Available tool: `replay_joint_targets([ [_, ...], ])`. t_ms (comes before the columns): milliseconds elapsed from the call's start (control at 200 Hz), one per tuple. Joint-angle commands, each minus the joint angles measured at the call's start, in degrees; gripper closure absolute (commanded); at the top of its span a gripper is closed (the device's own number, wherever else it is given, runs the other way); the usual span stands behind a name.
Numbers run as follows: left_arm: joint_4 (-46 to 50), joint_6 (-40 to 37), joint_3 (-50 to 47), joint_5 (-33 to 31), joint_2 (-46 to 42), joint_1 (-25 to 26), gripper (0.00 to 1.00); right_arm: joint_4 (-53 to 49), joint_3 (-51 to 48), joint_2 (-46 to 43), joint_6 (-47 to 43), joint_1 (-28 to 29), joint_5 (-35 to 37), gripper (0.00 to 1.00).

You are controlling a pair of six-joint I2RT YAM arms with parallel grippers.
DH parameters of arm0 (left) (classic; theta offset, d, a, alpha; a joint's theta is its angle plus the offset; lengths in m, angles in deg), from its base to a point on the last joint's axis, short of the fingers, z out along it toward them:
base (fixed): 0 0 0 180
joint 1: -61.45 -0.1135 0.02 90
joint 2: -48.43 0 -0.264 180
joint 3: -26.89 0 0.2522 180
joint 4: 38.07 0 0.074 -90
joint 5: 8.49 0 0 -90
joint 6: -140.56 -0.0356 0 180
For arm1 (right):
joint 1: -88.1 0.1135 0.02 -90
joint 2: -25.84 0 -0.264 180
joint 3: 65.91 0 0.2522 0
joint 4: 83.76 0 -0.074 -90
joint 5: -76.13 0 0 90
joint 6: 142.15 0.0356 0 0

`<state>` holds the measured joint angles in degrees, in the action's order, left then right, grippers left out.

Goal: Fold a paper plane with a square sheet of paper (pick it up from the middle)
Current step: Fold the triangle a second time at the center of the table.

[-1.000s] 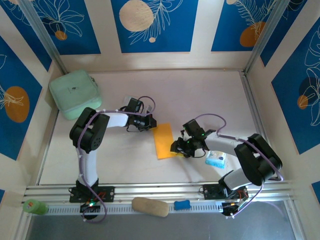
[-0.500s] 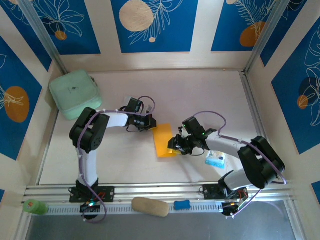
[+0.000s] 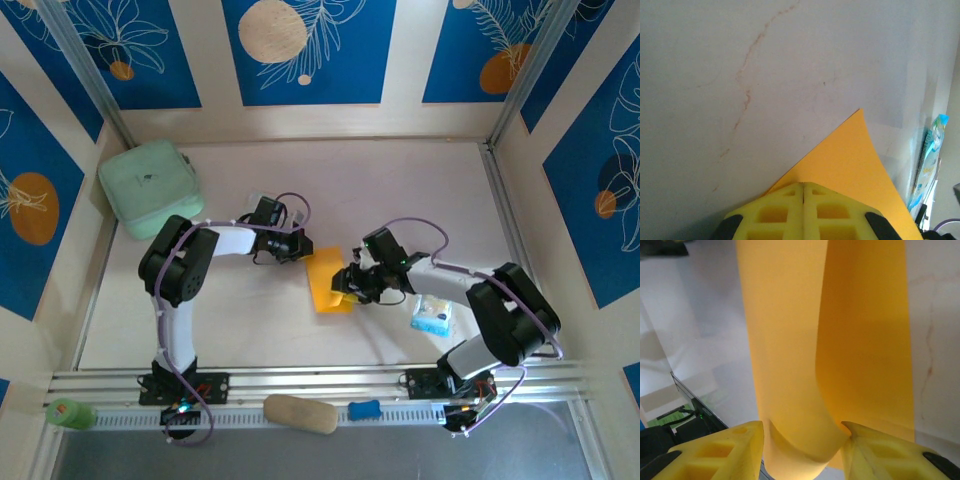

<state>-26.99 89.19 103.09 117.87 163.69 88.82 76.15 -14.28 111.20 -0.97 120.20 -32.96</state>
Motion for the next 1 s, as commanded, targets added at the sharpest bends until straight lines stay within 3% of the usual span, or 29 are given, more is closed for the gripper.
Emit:
replay_joint_targets([
  [0, 5.06, -0.16, -2.56, -0.76, 0.92, -0.04, 0.96, 1.72, 1.58, 1.39, -2.71, -1.36, -2.91, 0.55],
  [450, 4.65, 0.28, -2.58, -0.50, 0.74, -0.04, 0.96, 7.28, 1.60, 6.32, -4.23, -5.31, -8.39, 0.56],
  [995, 4.83, 0.31, -2.58, -0.31, 0.29, -0.04, 0.96, 10.31, 0.99, 11.21, -5.17, -7.40, -11.67, 0.66],
])
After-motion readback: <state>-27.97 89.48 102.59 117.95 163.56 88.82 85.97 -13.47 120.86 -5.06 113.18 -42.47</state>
